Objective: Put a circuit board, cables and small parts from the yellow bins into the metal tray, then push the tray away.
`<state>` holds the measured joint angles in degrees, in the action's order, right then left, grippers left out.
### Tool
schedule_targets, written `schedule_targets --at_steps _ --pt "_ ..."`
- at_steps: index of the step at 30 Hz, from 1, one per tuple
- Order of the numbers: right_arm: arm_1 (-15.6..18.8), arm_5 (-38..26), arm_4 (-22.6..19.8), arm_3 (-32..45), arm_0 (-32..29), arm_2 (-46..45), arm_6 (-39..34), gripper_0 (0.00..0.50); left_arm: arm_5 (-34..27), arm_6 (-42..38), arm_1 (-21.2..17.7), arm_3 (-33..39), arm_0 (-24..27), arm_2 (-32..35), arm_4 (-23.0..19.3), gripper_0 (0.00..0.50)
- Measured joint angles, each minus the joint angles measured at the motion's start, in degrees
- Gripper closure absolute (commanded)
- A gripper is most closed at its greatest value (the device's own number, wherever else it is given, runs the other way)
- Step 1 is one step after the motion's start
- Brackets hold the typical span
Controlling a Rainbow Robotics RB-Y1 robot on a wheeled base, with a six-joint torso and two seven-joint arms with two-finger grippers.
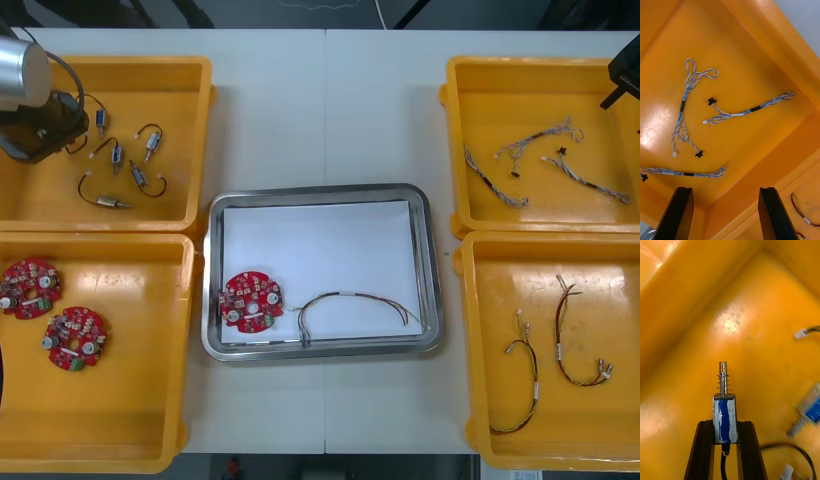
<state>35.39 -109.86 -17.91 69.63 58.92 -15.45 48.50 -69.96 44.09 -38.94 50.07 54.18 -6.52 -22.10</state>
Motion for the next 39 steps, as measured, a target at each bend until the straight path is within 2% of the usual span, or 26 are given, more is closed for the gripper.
schedule_targets --at_steps 4,8,11,15,20,25,32,35,39 --pt "0.0 0.0 4.2 -6.8 3.3 -0.3 -2.4 0.000 -9.7 9.1 0.0 6.5 -0.2 4.0 0.0 0.500" --pt "-0.2 2.7 7.0 -12.0 5.3 -1.0 -9.1 0.000 -19.3 17.8 -0.2 13.3 -0.6 4.8 0.0 0.500" --pt "-0.2 6.7 8.3 -16.2 6.5 -2.2 -12.2 0.000 -25.4 18.3 -0.2 21.4 -2.1 4.8 -1.0 0.500" --pt "-0.3 12.2 9.2 -22.4 8.4 -3.4 -18.2 0.000 -31.7 18.3 -0.2 34.1 -5.6 4.8 -4.8 0.500" --pt "-0.3 18.2 10.5 -27.8 9.7 -3.8 -23.5 0.000 -36.9 18.1 -0.2 45.2 -8.2 4.0 -9.0 0.500" --pt "-0.4 21.7 11.1 -32.4 9.8 -3.9 -25.5 0.000 -39.3 14.6 0.8 52.9 -8.5 -0.9 -9.9 0.500" --pt "-0.5 27.1 11.6 -39.2 9.9 -5.4 -27.7 0.000 -39.5 2.3 5.8 59.5 -8.5 -6.7 -10.8 0.500" --pt "-0.5 29.6 11.6 -41.8 9.9 -6.1 -28.7 0.000 -39.6 1.2 7.7 61.0 -8.5 -9.2 -10.9 0.500" --pt "-0.6 31.0 11.6 -43.4 9.9 -6.2 -34.8 0.000 -39.6 1.2 9.4 61.4 -8.5 -13.3 -10.9 0.500"
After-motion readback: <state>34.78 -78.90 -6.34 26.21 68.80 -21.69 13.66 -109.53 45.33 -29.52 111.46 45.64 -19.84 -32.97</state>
